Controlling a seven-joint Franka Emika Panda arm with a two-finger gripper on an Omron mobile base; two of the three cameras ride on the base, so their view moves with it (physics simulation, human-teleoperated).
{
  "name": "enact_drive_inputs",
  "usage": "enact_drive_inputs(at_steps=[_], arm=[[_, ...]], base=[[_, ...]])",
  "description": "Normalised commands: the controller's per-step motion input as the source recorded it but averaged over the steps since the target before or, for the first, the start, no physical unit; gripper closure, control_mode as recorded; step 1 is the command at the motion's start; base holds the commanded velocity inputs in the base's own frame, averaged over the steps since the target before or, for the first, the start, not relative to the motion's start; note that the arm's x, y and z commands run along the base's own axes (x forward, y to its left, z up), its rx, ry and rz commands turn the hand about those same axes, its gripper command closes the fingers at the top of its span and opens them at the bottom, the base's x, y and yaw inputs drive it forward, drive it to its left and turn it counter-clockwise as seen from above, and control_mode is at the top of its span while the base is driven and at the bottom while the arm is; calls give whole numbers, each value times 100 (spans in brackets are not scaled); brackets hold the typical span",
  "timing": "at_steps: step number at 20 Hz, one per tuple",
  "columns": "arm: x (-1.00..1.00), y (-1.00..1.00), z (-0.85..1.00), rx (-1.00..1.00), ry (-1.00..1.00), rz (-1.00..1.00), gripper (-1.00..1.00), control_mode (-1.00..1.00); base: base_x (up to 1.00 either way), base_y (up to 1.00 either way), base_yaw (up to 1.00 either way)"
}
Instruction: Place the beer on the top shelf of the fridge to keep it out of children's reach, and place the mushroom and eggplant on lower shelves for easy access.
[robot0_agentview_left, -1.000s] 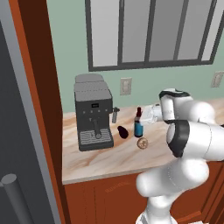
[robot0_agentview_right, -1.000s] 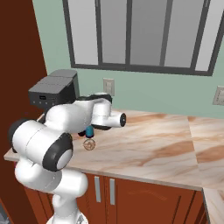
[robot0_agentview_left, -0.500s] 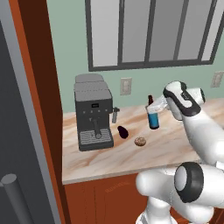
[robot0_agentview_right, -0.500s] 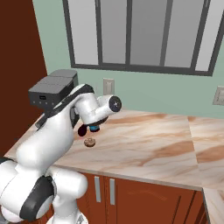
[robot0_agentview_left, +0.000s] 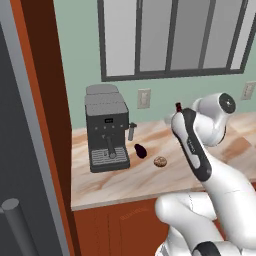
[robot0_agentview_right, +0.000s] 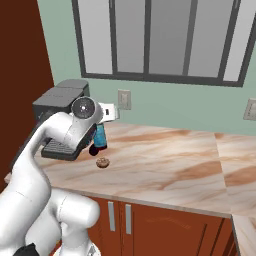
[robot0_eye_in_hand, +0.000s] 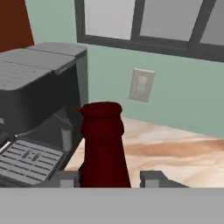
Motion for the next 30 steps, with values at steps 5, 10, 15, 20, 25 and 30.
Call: enact_drive_inputs(at_steps=[5,10,15,20,25,30], arm=[[-58,0,49,4,-16,-16,100,-100],[-60,0,62,11,-17,-1,100,-100],[-50,0,71,1,-3,0,100,-100],[-37,0,72,-2,0,-1,100,-100],[-24,1,61,-7,0,-3,100,-100],[-13,0,14,-2,0,0,100,100]], base=[[0,0,0],[0,0,0],[0,0,0],[0,0,0],[0,0,0],[-40,0,0]])
